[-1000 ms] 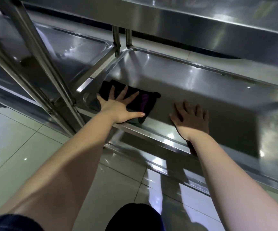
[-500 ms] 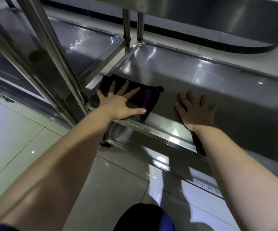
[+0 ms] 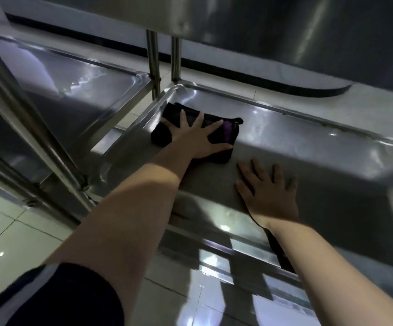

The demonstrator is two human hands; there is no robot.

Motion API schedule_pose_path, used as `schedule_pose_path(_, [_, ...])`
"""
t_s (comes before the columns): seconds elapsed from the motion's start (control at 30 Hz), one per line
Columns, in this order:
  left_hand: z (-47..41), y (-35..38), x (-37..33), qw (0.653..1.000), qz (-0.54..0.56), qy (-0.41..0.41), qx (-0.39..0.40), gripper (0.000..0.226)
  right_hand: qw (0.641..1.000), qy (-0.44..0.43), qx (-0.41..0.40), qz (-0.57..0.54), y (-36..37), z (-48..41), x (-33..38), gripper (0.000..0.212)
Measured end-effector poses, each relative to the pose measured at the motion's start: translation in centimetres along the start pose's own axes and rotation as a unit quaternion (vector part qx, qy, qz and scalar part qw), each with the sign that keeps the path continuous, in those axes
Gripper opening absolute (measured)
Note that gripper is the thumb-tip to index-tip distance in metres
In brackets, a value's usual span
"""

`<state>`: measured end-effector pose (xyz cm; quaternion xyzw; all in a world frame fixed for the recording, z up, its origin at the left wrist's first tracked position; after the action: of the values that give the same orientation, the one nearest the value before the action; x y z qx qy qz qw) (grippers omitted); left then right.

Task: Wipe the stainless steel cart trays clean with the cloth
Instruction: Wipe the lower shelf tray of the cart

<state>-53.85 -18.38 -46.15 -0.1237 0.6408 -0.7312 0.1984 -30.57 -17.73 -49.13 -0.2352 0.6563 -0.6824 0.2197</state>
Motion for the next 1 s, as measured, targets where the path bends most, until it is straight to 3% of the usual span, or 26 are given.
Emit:
schedule_pose_path(0.23, [-2.7,-1.0,-1.0,1.0,-0.006,0.015,0.003,0.094,1.0,0.003,-0.004,0.006,-0.2,-0.2,-0.1,0.064])
schedule_pose_path(0.43, [8.1,1.7,1.7,0.999,-0.011,0.027,0.04,0.091,1.0,0.013,0.008,-0.006,-1.0,0.2,0.1,0.06])
schedule_pose_path(0.6, [14.7,3.1,5.5,0.998,0.015,-0.031,0.048,0.089,1.0,0.008,0.011,-0.012,-1.0,0.5,0.3,0.063])
schedule_pose_path(1.0, [-2.1,-0.9,3.7,1.0,-0.005,-0.004,0.018,0.097,1.0,0.007,0.018,-0.003,-0.7,-0.8,0.1,0.06])
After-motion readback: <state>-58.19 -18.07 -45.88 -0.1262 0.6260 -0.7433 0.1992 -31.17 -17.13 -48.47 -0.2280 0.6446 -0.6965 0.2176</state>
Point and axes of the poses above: each hand's wrist, its own z-axis away from the middle knuckle, its own y-axis out of the palm, x = y × z, the point moved 3 cm from there along -z, towards the middle knuckle
